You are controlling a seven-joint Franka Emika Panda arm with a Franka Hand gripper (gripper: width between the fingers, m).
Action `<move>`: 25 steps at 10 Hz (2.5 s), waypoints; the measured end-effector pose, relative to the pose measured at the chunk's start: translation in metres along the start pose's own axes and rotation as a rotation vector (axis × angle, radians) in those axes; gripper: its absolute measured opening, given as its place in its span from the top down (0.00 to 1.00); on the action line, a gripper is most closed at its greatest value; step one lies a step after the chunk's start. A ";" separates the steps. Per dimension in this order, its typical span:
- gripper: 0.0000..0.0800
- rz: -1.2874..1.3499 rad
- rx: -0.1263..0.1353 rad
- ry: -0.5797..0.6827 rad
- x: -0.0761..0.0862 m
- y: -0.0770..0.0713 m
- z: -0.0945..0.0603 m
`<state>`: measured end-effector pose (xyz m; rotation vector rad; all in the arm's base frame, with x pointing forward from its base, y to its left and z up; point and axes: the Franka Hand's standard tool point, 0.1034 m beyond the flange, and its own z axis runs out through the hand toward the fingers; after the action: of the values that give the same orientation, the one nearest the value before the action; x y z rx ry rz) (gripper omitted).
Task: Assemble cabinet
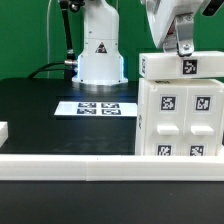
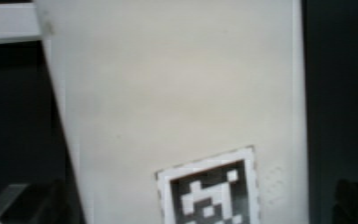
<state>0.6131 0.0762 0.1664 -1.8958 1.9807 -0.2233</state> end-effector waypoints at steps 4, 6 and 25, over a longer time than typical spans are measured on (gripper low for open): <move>0.00 -0.050 0.044 -0.017 -0.004 -0.014 -0.023; 0.00 -0.091 0.032 -0.018 -0.004 -0.012 -0.020; 0.00 -1.661 -0.126 -0.170 -0.009 -0.005 -0.021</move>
Offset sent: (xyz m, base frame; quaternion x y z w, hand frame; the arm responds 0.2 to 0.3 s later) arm 0.0010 0.0055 0.0333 0.0282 -0.0391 0.0178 0.9987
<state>0.6102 0.0813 0.1890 -2.9490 -0.1054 -0.3154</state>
